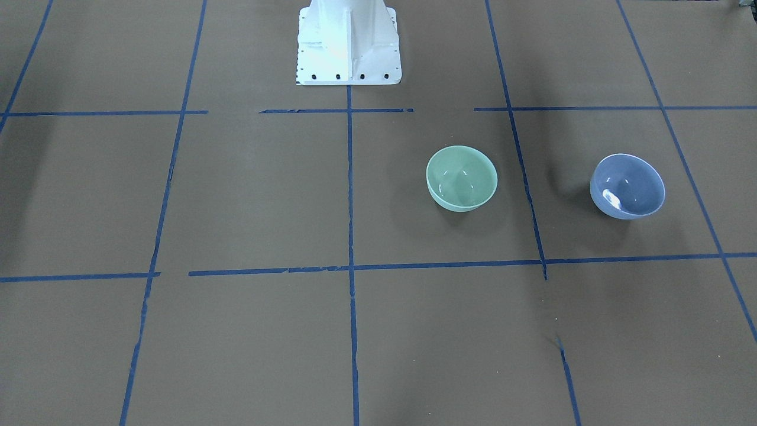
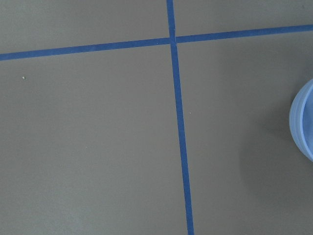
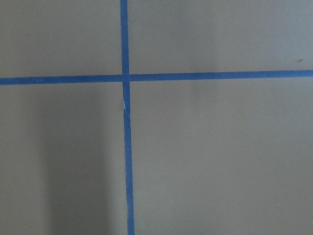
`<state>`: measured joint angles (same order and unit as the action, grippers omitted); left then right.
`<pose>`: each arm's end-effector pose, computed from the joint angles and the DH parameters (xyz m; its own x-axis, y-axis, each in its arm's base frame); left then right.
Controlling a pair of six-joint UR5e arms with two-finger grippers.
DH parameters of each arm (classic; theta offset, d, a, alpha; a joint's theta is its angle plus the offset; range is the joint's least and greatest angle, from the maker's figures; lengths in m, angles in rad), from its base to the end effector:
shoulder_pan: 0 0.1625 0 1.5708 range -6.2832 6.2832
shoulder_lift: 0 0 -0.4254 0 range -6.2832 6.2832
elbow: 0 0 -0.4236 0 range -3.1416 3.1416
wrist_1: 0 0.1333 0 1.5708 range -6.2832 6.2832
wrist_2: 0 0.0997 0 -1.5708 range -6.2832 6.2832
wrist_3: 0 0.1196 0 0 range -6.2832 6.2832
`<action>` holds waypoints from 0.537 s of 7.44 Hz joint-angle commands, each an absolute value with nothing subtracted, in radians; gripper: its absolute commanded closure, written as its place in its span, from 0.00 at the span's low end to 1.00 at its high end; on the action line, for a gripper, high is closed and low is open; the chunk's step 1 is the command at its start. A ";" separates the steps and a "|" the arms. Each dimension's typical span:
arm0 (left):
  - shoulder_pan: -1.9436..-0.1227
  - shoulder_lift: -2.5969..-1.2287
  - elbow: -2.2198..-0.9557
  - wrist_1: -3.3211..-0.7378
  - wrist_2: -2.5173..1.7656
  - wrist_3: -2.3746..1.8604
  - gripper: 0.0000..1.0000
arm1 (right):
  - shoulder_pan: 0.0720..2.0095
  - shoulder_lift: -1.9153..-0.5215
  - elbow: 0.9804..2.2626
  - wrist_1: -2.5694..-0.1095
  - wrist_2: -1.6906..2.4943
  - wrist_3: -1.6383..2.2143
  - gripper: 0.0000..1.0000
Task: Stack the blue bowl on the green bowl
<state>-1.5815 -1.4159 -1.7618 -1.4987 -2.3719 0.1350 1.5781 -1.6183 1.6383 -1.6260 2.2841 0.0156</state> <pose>-0.0523 -0.4538 0.6543 0.6907 0.1015 -0.7160 -0.0830 0.9947 0.0609 0.0587 -0.4994 0.6728 0.7558 0.0441 0.6533 -0.0191 0.9988 -0.0454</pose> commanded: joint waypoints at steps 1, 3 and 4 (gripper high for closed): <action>-1.582 -1.417 -1.755 -1.499 -2.375 0.133 0.00 | 1.578 -1.618 1.638 -1.626 2.284 0.015 0.00; -1.582 -1.443 -1.785 -1.511 -2.375 0.135 0.00 | 1.577 -1.618 1.638 -1.626 2.284 0.015 0.00; -1.582 -1.448 -1.798 -1.540 -2.372 0.133 0.00 | 1.577 -1.618 1.638 -1.626 2.284 0.017 0.00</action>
